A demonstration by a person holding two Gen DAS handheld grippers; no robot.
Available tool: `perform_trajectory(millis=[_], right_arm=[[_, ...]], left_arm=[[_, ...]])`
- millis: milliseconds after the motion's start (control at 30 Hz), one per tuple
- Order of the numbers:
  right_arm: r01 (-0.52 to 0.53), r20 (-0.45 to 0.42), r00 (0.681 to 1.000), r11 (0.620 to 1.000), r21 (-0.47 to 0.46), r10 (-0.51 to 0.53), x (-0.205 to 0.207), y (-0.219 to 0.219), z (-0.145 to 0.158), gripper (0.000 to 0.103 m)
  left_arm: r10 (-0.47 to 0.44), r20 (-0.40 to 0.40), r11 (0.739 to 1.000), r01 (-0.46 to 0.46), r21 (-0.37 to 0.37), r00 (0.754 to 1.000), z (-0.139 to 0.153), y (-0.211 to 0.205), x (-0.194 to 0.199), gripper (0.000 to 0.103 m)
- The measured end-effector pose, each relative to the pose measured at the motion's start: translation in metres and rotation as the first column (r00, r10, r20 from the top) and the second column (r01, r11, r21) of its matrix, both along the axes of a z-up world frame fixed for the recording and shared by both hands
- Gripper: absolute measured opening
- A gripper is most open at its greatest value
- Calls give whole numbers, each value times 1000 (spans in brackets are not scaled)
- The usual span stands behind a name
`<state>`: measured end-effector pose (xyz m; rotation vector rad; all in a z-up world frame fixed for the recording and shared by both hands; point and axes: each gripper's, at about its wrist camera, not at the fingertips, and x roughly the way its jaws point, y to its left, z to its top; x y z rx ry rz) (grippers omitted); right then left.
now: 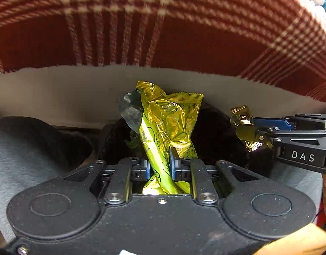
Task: Collect trash
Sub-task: 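Carry both held wrappers down off the blanket toward the black bin, then open both tools over the bin to drop the wrappers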
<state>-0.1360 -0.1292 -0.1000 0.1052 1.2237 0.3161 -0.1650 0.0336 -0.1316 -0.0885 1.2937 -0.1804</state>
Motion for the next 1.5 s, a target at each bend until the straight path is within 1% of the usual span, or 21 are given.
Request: perform_trajectory(millis=[167,467,600,700,833,1000,1100,1267,1500], right_arm=[[-5,-38,999,1000,-15,4,0,6,-14,38],[1,-102,995,999,-32,-4,-5,15,-35,39],[16,-131,991,1000,-24,-19,-1,16,-47,39],[29,-143,989,999,-14,-30,6,5,-51,39],[20,-149,989,1000,-24,-24,8,8,-51,40],[26,-174,984,1000,-17,-28,13,5,-60,41],[29,-181,983,999,-20,-32,13,4,-65,42],[31,-189,981,999,-25,-35,12,6,-65,44],[34,-195,980,999,-27,-39,12,6,-68,45]], left_arm=[[-2,-46,1000,4,24,999,-13,-7,7,16],[2,-126,999,3,38,992,-39,-22,18,16],[-5,-166,999,13,46,986,-48,-22,13,16],[-6,-183,998,16,54,983,-52,-23,14,17],[3,-207,998,10,62,978,-58,-23,15,17],[9,-242,998,6,59,970,-68,-22,15,17],[15,-256,999,-1,54,966,-83,-23,12,17],[14,-267,999,0,51,963,-94,-25,12,18],[20,-270,999,-6,53,963,-92,-21,11,18]])
